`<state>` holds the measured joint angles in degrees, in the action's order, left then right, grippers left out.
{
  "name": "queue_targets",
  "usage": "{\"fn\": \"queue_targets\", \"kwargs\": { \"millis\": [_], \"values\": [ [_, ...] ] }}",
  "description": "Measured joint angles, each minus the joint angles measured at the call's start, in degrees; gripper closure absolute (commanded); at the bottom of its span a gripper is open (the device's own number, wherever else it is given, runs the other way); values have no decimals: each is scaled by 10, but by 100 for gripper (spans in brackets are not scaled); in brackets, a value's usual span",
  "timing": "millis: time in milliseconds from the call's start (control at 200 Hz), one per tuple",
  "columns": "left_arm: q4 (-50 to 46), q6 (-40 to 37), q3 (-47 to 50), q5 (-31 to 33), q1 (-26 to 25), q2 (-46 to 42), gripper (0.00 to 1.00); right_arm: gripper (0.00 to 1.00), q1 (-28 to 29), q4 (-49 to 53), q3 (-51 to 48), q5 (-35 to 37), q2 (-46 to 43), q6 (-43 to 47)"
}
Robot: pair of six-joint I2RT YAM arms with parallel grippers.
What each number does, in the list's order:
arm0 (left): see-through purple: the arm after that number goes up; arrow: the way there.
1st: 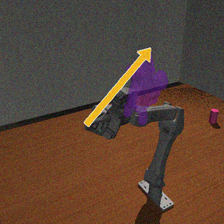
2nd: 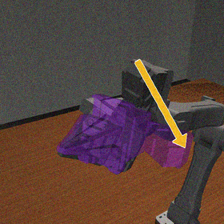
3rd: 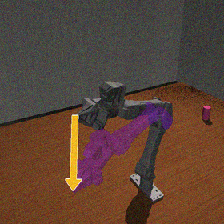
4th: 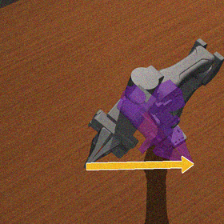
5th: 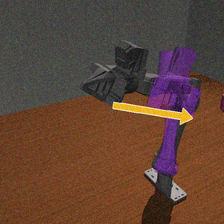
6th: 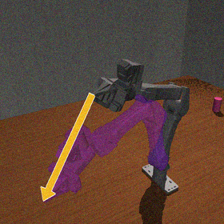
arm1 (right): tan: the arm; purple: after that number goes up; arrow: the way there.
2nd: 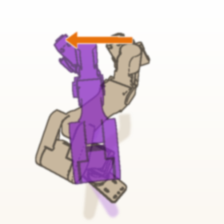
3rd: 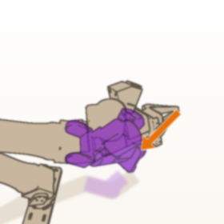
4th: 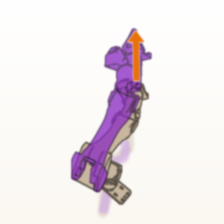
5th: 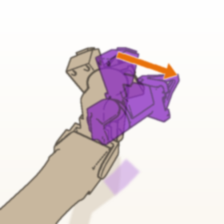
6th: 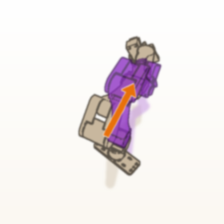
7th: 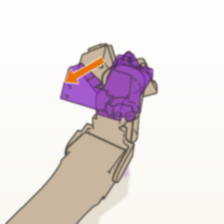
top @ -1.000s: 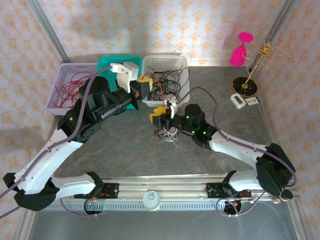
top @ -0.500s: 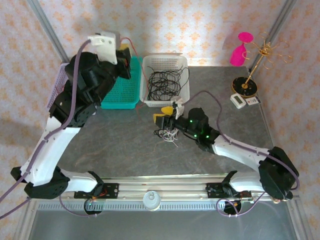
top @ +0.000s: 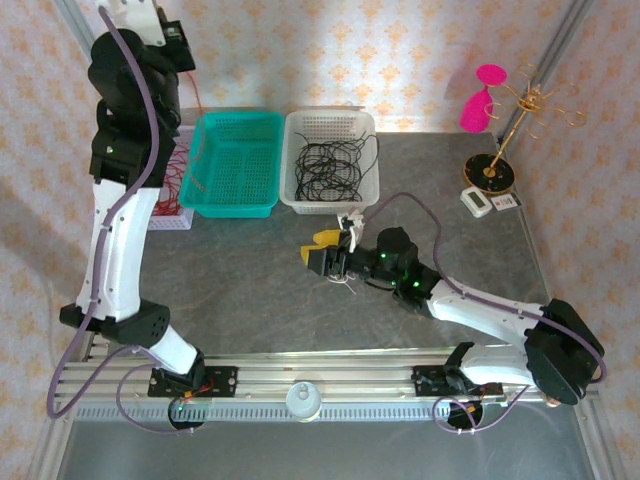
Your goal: Untangle the cables
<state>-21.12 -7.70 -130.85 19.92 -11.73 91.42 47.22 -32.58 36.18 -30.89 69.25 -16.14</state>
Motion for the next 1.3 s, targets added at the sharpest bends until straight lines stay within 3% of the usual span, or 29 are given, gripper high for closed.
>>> {"fn": "queue_targets", "kwargs": {
  "millis": [210, 340, 445, 616, 806, 1301],
  "values": [
    [41, 8, 0, 13, 140, 32, 100, 37, 0, 9, 0, 0, 0, -23],
    [56, 45, 16, -33, 233, 54, 100, 38, 0, 19, 0, 3, 0, -45],
    [69, 75, 47, -83, 274, 72, 100, 38, 3, 26, -1, 11, 0, -63],
    [135, 99, 187, -148, 286, 79, 100, 39, 14, 54, 0, 29, 0, -82],
    [198, 142, 320, -156, 285, 112, 100, 40, 22, 80, 20, 52, 9, -103],
    [174, 240, 315, -167, 288, 274, 100, 41, 48, 139, 94, 91, 76, -124]
  ]
}}
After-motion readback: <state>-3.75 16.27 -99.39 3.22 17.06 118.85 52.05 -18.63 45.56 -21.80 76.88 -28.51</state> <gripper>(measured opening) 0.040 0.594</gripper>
